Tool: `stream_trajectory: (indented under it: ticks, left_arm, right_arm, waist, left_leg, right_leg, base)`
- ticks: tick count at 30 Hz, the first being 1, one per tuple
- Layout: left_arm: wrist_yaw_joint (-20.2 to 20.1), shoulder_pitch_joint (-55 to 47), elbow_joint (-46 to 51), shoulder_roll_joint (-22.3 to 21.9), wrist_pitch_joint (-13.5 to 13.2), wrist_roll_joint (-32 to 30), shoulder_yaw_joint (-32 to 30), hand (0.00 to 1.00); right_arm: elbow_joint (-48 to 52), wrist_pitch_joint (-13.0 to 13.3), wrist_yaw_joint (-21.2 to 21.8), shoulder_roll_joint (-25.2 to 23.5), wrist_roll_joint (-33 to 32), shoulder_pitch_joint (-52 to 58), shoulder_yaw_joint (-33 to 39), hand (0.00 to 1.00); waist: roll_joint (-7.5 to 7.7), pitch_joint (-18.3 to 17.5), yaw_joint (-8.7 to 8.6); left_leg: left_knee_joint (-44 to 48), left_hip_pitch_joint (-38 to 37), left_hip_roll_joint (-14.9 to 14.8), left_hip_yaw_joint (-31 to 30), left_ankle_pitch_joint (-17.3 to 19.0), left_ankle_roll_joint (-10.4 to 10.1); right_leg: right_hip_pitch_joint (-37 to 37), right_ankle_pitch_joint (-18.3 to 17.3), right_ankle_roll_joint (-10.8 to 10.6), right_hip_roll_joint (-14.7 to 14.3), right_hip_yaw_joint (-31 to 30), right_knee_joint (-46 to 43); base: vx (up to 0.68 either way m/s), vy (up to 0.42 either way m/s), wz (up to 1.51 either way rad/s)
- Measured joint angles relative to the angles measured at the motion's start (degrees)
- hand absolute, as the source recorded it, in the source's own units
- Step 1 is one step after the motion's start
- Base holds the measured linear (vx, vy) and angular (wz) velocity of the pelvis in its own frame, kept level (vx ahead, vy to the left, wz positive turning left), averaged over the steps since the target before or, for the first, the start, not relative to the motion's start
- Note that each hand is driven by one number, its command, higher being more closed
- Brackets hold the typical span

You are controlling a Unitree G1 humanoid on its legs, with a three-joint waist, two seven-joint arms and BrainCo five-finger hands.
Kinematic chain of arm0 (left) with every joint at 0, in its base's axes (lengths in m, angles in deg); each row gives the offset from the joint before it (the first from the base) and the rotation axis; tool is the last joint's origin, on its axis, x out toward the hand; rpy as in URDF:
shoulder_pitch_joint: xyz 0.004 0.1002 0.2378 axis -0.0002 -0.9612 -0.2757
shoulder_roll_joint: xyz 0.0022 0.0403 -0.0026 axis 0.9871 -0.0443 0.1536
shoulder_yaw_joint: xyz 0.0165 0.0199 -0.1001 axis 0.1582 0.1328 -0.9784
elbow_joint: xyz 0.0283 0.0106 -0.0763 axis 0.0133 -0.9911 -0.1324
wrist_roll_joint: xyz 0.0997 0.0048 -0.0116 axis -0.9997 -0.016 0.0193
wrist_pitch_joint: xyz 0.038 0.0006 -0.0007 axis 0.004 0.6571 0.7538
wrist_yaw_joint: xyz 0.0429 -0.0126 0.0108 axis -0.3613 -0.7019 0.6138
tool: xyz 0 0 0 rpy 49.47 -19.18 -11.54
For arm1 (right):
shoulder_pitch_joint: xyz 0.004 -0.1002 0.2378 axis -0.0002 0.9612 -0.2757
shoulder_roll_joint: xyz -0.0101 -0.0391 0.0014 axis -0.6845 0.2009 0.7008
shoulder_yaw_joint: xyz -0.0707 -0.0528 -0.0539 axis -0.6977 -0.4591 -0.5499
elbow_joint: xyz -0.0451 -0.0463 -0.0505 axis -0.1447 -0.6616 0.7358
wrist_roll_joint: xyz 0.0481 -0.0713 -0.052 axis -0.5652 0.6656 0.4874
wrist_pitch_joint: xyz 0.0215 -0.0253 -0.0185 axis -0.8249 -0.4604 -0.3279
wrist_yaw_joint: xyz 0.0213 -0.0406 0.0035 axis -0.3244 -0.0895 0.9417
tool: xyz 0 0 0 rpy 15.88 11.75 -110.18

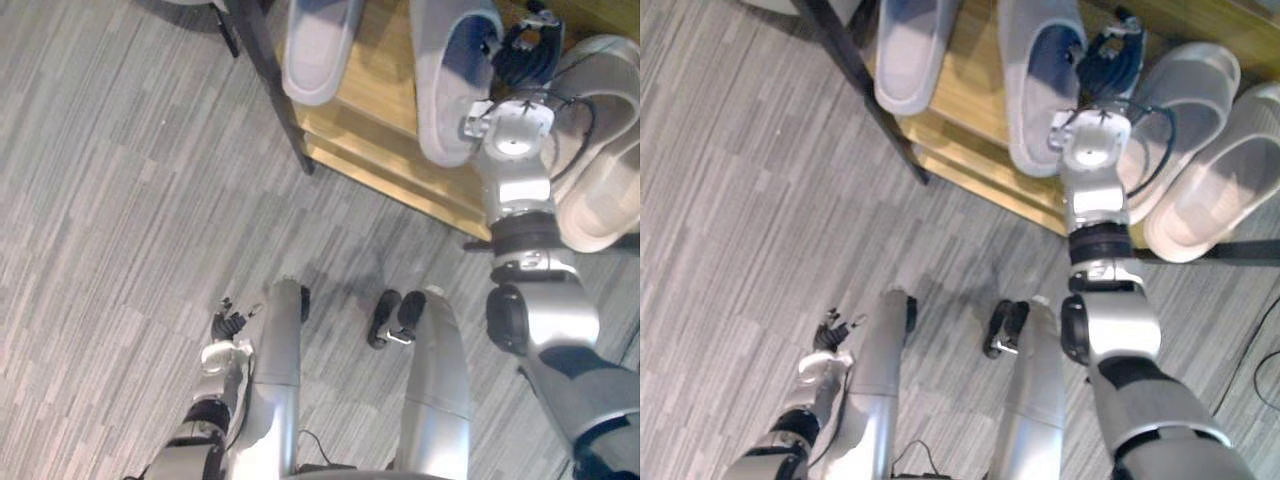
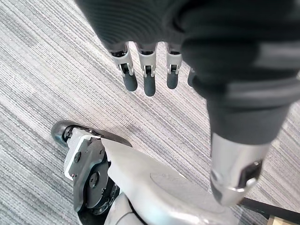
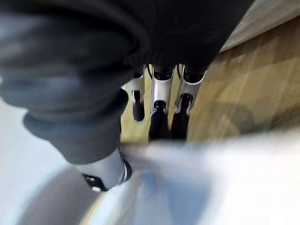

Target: Organize the slippers on the shoe rack

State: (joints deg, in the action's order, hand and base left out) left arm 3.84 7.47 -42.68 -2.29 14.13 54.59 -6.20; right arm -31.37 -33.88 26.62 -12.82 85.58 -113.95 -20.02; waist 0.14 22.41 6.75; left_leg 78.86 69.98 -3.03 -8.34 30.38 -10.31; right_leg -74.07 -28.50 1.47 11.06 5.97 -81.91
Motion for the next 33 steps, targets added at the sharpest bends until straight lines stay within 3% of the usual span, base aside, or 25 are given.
stream_trajectory:
  ticks: [9,16,24,33]
  left_arm:
    - [0.0,-0.7,-0.7,0.0,-0.1,0.6,0.4,0.0]
    - [0.0,-1.6,-0.5,0.0,0.0,1.6,0.7,0.0]
    - [0.0,-2.2,-0.5,0.2,0.0,1.6,0.7,0.0]
    - [0.0,-2.3,-0.4,0.2,0.3,1.3,-0.5,0.0]
  right_arm:
    - [-0.1,0.0,0.1,-2.7,-2.5,0.0,-0.6,0.0]
    - [1.3,0.0,0.0,-4.7,-3.7,1.0,-4.9,0.0]
    - [10.9,0.3,0.0,-7.6,-1.7,8.8,-6.6,0.0]
    - [20.9,2.5,-0.1,-15.6,-1.6,20.0,-7.0,0.0]
  waist:
    - [-0.11,-1.9,-0.16]
    - [-0.08,-3.1,-0.21]
    - [-0.03,-3.1,-0.26]
    - [0.3,-3.5,-0.81]
  left_leg:
    - [-0.6,-0.1,-0.3,0.1,-0.2,-0.3]
    - [-0.8,-0.3,-0.6,0.2,-0.2,-0.3]
    - [-2.4,-2.6,-1.5,0.6,-0.2,-0.3]
    - [-2.6,-3.1,-1.6,0.8,-0.2,-0.3]
  right_leg:
    - [-0.2,0.1,0.3,-0.3,0.0,0.3]
    - [0.0,0.1,0.2,-0.6,0.1,0.7]
    - [2.0,0.0,0.0,-1.3,0.1,2.1]
    - [2.4,-0.1,-0.2,-1.3,0.0,2.3]
  base:
    - [0.0,-0.003,0.0]
    - [0.0,-0.002,0.0]
    - [0.02,-0.012,-0.03]
    - [0.01,-0.006,0.0]
